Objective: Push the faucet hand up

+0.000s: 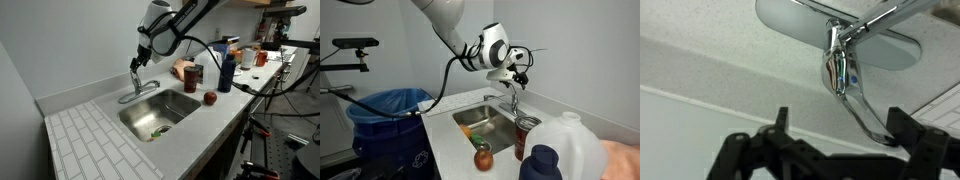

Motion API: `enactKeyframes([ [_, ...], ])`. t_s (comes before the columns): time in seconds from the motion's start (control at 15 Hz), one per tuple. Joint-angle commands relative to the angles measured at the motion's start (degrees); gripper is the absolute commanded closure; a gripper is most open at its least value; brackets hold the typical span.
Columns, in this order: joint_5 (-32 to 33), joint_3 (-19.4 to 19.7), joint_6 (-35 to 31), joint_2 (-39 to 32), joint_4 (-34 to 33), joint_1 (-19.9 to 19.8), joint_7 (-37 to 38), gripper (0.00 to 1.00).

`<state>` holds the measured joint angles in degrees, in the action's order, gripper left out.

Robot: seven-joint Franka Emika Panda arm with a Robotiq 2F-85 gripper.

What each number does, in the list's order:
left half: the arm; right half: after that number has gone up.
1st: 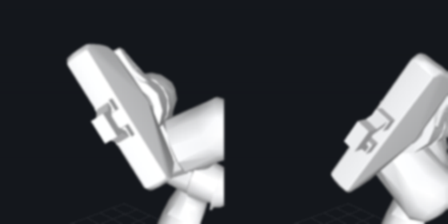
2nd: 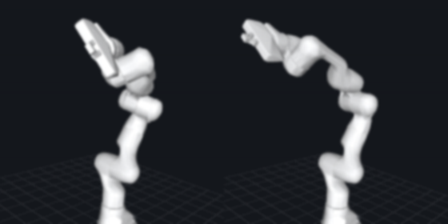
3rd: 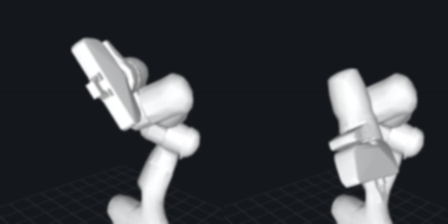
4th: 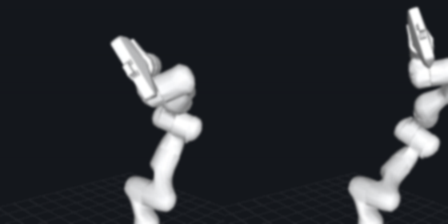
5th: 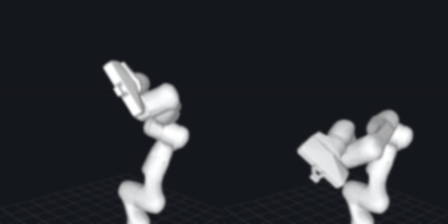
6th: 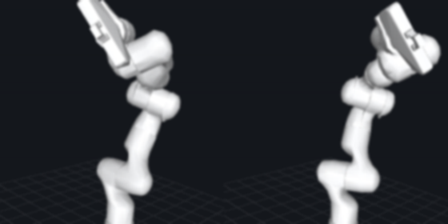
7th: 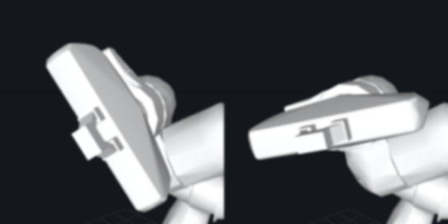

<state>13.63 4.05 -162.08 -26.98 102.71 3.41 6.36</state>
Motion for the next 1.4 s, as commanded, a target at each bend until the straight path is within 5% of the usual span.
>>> enactKeyframes([
  [0.0, 3.01, 3.68, -3.57, -1.83, -2.35, 2.78, 0.58, 0.00],
  [1.33, 17.18, 19.97, -2.20, -2.31, -3.82, 15.70, 13.34, 0.00],
])
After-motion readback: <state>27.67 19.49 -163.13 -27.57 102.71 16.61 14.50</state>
